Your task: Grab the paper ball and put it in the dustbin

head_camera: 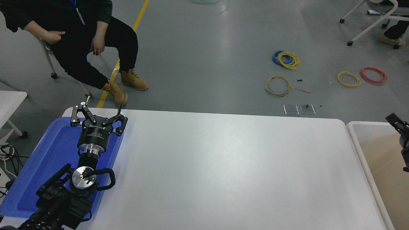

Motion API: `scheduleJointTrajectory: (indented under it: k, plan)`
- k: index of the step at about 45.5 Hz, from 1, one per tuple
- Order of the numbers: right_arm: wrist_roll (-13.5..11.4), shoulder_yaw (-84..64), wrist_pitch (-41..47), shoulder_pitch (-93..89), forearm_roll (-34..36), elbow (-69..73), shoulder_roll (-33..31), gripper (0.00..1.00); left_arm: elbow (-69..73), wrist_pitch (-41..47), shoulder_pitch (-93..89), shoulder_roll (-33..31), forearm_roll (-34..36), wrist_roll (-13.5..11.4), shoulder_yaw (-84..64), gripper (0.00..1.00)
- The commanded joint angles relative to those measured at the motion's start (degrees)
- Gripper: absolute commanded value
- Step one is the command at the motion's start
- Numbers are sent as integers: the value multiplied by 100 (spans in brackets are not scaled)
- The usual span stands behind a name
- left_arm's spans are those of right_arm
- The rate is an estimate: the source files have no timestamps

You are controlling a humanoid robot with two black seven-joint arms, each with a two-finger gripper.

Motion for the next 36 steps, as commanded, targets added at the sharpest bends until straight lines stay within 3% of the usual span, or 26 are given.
scheduleJointTrajectory:
  k: [1, 14, 20, 25, 32, 36]
  plan:
    - [242, 1586, 18, 645, 25, 710, -149, 100, 1, 2, 1, 0, -1, 1, 0, 100]
    - [374, 3766, 9, 452, -10, 2266, -562, 100, 1, 2, 1, 0, -1, -8, 0, 100]
    - [681, 4382, 9, 329, -19, 2671, -677, 100, 1, 11, 1, 0, -1, -8, 0, 100]
    - [1269, 4988, 36, 83, -19, 2960, -651, 100, 1, 2, 1, 0, -1, -8, 0, 100]
    - [2588, 5779, 53, -479, -19, 3611, -493, 100, 1, 11, 9, 0, -1, -8, 0, 100]
    - [2870, 6017, 53, -857, -19, 3866, -308, 100, 1, 10, 1, 0, -1, -8, 0, 100]
